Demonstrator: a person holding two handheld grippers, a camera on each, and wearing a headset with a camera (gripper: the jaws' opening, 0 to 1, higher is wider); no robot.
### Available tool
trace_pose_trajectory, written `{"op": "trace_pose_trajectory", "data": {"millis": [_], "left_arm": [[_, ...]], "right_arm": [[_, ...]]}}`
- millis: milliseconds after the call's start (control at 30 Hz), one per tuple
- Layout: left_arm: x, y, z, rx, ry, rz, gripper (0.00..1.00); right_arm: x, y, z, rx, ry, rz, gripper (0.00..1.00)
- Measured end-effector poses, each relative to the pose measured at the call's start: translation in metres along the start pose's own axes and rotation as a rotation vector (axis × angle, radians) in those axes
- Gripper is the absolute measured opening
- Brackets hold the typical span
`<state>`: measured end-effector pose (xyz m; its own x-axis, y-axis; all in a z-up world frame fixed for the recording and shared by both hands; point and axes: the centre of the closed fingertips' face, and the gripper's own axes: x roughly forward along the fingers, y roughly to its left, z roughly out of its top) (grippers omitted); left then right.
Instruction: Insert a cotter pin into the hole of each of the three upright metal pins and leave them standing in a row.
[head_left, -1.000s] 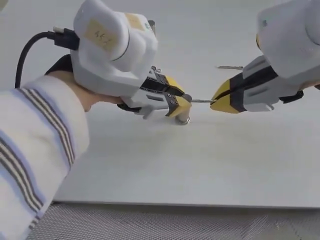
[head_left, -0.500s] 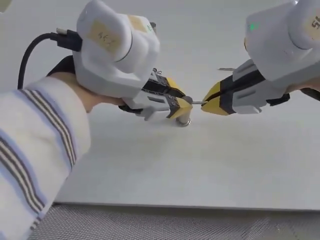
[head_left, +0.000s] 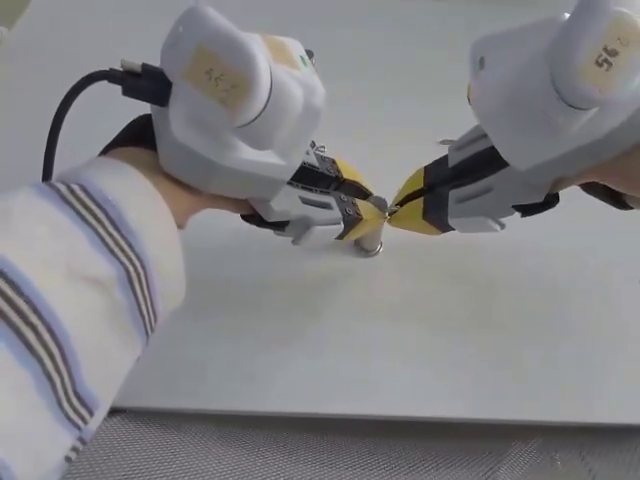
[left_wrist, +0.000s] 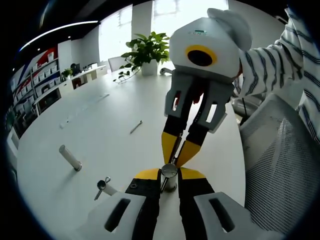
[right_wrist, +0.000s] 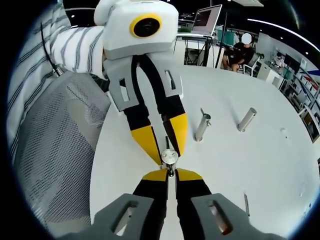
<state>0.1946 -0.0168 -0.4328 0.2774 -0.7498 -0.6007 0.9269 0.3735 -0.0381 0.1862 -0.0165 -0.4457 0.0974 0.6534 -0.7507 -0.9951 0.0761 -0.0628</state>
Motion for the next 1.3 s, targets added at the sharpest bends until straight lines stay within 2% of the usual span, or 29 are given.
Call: {"op": "trace_pose_trajectory", "data": {"millis": [200, 400, 967, 1100, 1167, 1300], "left_arm": [[-0.0003, -0.0014, 0.0009, 0.000, 0.000, 0.001, 0.09], [-0.0011, -0.0017, 0.0008, 0.000, 0.000, 0.001, 0.09], [0.0009, 0.0004, -0.0009, 0.014, 0.005, 0.006, 0.10], [0.0012, 0.0006, -0.0010, 0.011, 0.001, 0.006, 0.10], [0.0009, 0.0001, -0.0004, 0.040, -0.012, 0.009, 0.10], [-0.0025, -0.0002, -0.0002, 0.046, -0.026, 0.016, 0.10]], "right_arm": [[-0.0022, -0.0017, -0.0015, 0.006, -0.002, -0.001, 0.03], [-0.0077, -0.0038, -0.0064, 0.009, 0.009, -0.008, 0.01], [-0.0023, -0.0005, -0.0010, 0.015, 0.012, -0.012, 0.00], [-0.0031, -0.0034, -0.0018, 0.018, 0.011, -0.031, 0.00], [-0.0036, -0.0031, -0.0028, 0.016, 0.017, -0.035, 0.04], [-0.0041, -0.0010, -0.0054, 0.026, 0.024, -0.037, 0.11]]}}
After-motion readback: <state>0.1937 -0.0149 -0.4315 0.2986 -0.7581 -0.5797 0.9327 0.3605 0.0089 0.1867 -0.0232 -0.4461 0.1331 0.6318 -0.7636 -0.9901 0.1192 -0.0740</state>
